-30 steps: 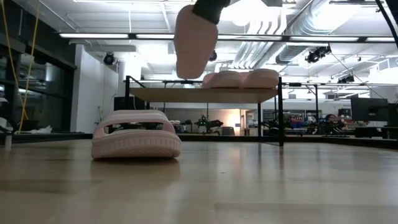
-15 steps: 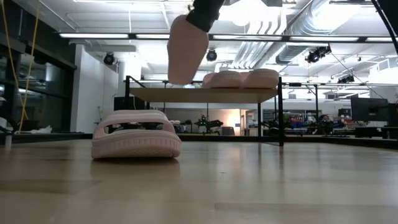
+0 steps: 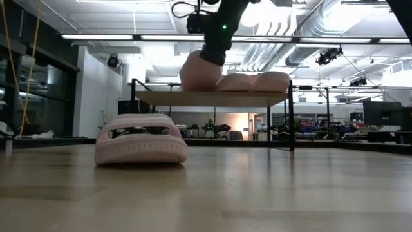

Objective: Pick and place slides into the shelf
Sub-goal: Put the white slide on the shelf

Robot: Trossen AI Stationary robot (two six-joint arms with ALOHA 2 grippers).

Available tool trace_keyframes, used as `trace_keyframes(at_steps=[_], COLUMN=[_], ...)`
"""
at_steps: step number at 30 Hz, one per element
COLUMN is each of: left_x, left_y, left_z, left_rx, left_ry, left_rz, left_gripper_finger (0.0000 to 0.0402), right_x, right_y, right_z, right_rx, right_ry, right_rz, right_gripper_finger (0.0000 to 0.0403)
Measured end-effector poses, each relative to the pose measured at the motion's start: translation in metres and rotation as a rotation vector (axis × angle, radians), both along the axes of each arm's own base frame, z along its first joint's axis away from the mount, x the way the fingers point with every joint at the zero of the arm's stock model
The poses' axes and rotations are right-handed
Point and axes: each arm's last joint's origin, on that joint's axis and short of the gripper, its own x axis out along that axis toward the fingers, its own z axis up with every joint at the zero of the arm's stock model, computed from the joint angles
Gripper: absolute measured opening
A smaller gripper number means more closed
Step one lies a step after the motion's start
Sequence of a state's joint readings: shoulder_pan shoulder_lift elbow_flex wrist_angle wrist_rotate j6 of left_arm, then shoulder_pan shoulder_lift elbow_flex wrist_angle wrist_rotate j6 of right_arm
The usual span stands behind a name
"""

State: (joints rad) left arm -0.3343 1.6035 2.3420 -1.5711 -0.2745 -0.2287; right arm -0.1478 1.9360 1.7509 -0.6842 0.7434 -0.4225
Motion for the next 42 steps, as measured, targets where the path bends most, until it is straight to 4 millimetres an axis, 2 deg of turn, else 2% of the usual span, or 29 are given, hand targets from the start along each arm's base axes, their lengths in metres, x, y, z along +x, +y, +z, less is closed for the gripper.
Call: trace_keyframes(at_steps=[5, 13, 24, 30, 34, 42], left_x=[0.0, 0.0, 0.0, 0.0, 0.0, 0.0], left_y=[0.0, 0.0, 0.0, 0.0, 0.0, 0.0], left_z=[0.0, 0.0, 0.0, 0.0, 0.0, 0.0], left_rx=[0.0, 0.009, 0.007, 0.008, 0.008, 0.007], left_ry=[0.0, -0.003, -0.003, -0.003, -0.003, -0.003], left_rz=[0.001, 0.009, 0.011, 0.012, 0.012, 0.012], left_gripper_finger=[0.0126, 0.0127, 0.0127, 0.0127, 0.0126, 0.0127], right_x=[0.001, 0.004, 0.005, 0.005, 0.003, 0.002], right_y=[0.005, 0.015, 0.016, 0.013, 0.008, 0.003], right_z=[-0.007, -0.008, -0.009, -0.011, -0.012, -0.012], right_rx=[-0.003, -0.004, 0.044, 0.127, 0.114, 0.096], right_ry=[0.001, -0.005, -0.018, -0.039, -0.023, -0.015], right_rz=[0.01, 0.038, 0.07, 0.104, 0.078, 0.054], right_gripper_finger=[0.0, 0.0, 0.0, 0.0001, 0.0023, 0.0098])
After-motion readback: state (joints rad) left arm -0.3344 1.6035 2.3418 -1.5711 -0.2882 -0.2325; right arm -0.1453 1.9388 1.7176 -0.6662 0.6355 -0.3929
